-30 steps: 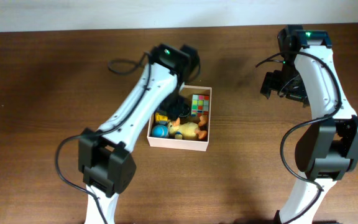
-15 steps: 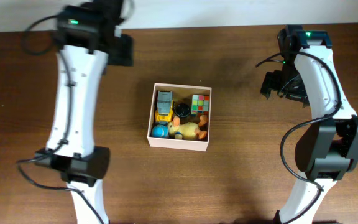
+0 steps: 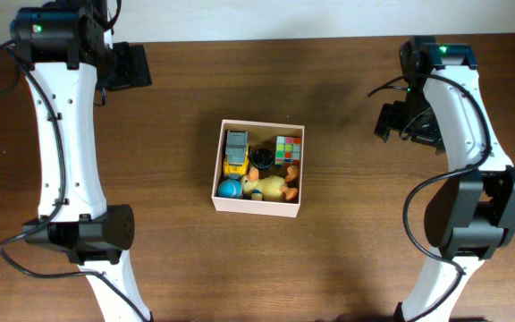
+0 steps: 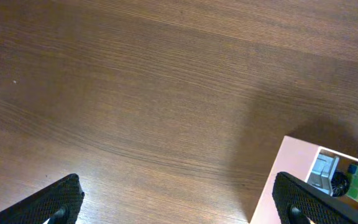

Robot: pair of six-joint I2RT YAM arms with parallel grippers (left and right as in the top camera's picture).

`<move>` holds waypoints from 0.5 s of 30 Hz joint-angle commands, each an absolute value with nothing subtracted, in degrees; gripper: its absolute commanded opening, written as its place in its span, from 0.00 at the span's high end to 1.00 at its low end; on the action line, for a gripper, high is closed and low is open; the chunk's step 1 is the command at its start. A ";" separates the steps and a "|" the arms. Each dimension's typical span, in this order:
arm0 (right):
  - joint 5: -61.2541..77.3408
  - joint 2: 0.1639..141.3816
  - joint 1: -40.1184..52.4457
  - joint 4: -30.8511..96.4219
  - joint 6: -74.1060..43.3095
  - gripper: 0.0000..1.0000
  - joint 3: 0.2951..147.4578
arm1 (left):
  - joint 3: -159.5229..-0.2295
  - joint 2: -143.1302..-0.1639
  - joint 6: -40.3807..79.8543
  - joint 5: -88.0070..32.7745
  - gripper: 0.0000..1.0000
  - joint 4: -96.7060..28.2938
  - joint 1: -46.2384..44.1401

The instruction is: Pack container

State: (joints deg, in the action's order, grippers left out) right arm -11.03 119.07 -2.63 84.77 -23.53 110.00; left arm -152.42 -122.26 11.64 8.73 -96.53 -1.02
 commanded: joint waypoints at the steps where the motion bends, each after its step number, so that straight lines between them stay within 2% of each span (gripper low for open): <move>1: -10.96 118.87 -2.66 84.77 -23.40 0.01 109.89 | -152.83 -121.27 11.97 7.73 0.01 -96.68 -0.95; 15: -10.94 118.87 -2.66 84.77 -23.40 0.01 109.89 | -152.83 -121.27 11.68 7.92 0.01 -96.68 -0.95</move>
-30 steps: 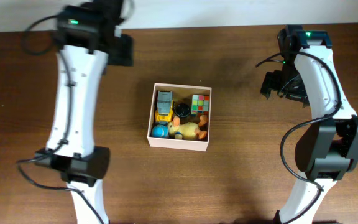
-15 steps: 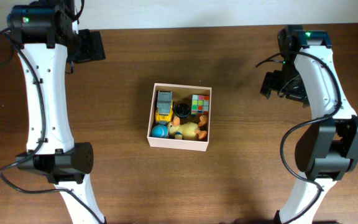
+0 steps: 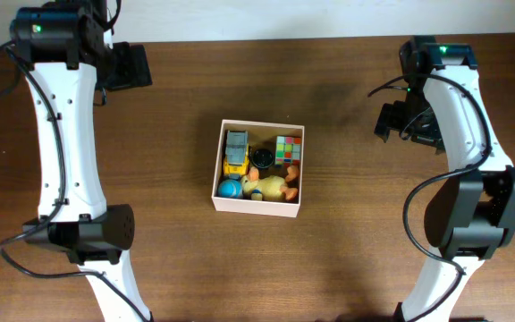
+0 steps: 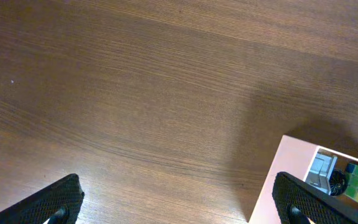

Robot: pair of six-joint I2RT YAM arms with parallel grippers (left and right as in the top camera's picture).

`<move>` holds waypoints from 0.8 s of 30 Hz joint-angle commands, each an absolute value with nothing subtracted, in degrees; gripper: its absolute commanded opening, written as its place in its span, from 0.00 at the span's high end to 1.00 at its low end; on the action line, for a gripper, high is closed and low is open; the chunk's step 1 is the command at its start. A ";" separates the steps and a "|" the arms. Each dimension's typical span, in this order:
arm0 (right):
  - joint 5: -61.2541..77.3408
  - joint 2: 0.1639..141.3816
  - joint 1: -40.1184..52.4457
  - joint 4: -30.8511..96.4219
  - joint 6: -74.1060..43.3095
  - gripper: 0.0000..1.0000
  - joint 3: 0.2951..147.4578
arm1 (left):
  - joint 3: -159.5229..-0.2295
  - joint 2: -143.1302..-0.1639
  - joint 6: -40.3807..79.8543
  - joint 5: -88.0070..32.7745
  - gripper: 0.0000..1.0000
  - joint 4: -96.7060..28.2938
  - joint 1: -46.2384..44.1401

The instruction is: Pack container

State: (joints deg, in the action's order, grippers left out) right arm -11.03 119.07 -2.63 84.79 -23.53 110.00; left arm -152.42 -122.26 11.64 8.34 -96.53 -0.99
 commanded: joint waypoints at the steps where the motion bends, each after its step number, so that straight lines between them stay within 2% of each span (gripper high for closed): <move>1: -10.96 118.87 -2.66 84.77 -23.40 0.01 109.89 | -152.83 -120.86 11.73 7.94 0.01 -96.51 -0.95; 6: -10.96 118.87 -2.66 84.77 -23.40 0.01 109.89 | -152.83 -117.27 14.46 6.70 0.01 -93.93 -1.15; 14: -10.96 118.87 -2.66 84.77 -23.40 0.01 109.89 | -144.88 -104.75 14.76 5.41 0.01 -76.14 -4.36; 17: -10.96 118.87 -2.66 84.77 -23.40 0.01 109.89 | -133.16 -97.21 14.79 5.34 0.01 -67.44 -4.51; 21: -10.96 118.87 -2.66 84.77 -23.40 0.01 109.89 | -102.17 -79.75 14.76 5.39 0.01 -48.18 -4.45; 24: -10.96 118.87 -2.66 84.77 -23.40 0.01 109.89 | -85.36 -70.37 14.76 5.34 0.01 -37.45 -4.19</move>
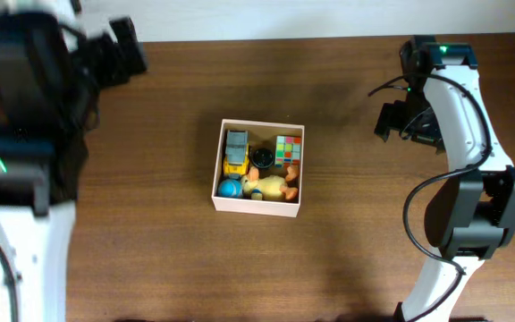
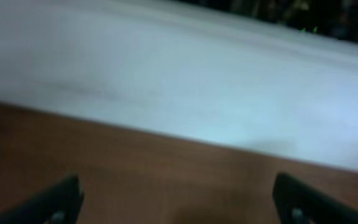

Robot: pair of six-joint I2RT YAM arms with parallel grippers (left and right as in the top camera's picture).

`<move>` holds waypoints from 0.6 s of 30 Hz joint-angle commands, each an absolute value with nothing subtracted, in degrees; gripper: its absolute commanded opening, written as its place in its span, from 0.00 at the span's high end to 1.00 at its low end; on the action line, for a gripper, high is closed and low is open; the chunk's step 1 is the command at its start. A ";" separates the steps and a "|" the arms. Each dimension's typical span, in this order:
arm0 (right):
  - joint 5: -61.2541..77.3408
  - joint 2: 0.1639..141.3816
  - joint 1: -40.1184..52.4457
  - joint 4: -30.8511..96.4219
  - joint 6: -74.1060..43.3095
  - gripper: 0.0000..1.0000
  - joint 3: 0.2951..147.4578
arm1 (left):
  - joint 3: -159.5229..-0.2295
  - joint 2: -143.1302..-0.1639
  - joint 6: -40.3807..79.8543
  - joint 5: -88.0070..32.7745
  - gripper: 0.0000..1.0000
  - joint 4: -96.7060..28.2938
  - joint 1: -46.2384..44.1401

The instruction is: Pack container

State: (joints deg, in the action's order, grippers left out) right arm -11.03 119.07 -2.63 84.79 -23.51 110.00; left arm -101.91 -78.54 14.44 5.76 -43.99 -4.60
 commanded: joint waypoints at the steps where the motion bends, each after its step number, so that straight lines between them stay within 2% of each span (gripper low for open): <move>1: -10.96 118.87 -2.66 84.77 -23.40 0.01 109.89 | -80.07 -67.26 14.76 5.34 0.01 -34.04 -3.92; 5: -10.96 118.87 -2.66 84.77 -23.40 0.01 109.89 | -61.08 -55.20 14.74 5.34 0.01 -22.98 -2.13; 9: -10.96 118.87 -2.66 84.77 -23.40 0.01 109.89 | -49.50 -46.92 14.72 5.34 0.01 -16.78 -0.40; 18: -10.96 118.87 -2.66 84.77 -23.40 0.01 109.89 | -41.25 -37.54 14.70 5.37 0.01 -15.86 1.58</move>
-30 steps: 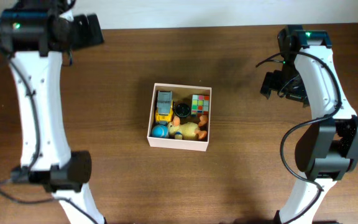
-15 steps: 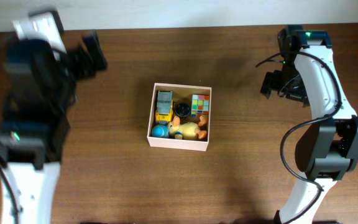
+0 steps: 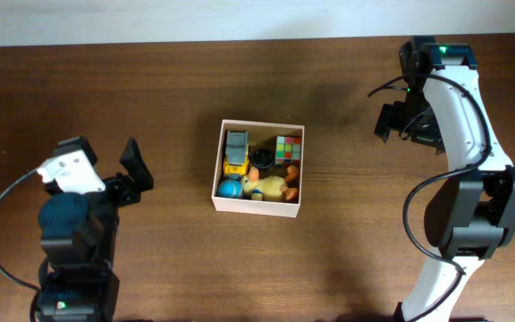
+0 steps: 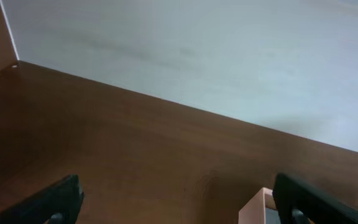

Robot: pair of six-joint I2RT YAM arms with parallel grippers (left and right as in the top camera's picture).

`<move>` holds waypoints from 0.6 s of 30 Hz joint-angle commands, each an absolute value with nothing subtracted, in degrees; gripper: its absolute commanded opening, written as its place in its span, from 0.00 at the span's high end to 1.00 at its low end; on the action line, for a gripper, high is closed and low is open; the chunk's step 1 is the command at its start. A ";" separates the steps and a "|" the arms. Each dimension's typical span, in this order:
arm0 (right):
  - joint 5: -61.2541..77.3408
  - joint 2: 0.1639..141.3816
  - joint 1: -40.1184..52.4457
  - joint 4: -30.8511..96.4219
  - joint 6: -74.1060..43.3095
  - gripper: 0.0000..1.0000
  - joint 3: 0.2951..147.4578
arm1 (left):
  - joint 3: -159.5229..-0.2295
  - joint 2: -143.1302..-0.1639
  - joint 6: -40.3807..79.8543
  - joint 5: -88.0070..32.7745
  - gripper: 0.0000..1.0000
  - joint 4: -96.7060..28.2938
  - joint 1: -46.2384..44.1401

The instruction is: Pack container

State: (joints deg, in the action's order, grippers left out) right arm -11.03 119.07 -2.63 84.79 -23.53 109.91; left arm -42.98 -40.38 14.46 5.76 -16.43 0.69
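Note:
The pale pink box (image 3: pixel 258 205) sits mid-table holding a yellow toy truck (image 3: pixel 236 152), a colour cube (image 3: pixel 288 148), a rubber duck (image 3: pixel 274 187), a blue ball (image 3: pixel 230 188) and a small black item (image 3: pixel 261 159). My left gripper (image 3: pixel 104 154) is low at the table's left, open and empty, pointing at the far wall. In the left wrist view its fingertips (image 4: pixel 61 199) frame bare wood, with the box's corner (image 4: pixel 258 204) at lower right. My right gripper (image 3: pixel 393 121) hangs right of the box; its jaws are too dark to read.
A white wall (image 4: pixel 216 56) rises behind the table's far edge. The left arm's base and links (image 3: pixel 71 259) fill the near-left corner. The right arm (image 3: pixel 463 116) runs down the right side. Brown tabletop (image 3: pixel 177 98) surrounds the box.
The left arm, a blur high at the far left before, is now folded low at the near left of the box. Its wrist view has sharpened on wall and table. The right arm is unchanged.
At the two oldest moments my left gripper hung open over bare wood at the far left, looking down with the box at the edge of view. Then the arm was a blur and its camera faced the wall. Now it sits low at the left. The box's contents stayed unchanged.

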 commanded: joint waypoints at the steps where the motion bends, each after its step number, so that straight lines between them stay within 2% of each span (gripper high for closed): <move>1: -10.96 118.87 -2.66 84.77 -23.40 0.01 109.89 | -40.05 -35.68 14.72 5.34 0.01 -15.90 2.07; 7: -10.96 118.87 -2.66 84.77 -23.40 0.01 109.89 | -31.57 -26.63 14.79 5.06 0.01 -15.40 2.59; 15: -10.96 118.87 -2.66 84.77 -23.40 0.01 109.89 | -12.29 -12.43 14.79 0.05 0.01 -3.18 2.57; 18: -10.96 118.87 -2.66 84.77 -23.40 0.01 109.89 | -7.27 -7.53 14.76 -0.10 0.01 -2.83 2.57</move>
State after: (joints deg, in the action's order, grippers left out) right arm -11.05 119.09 -2.63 84.77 -23.57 109.91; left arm -11.29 -11.73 14.61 1.63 -3.57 2.35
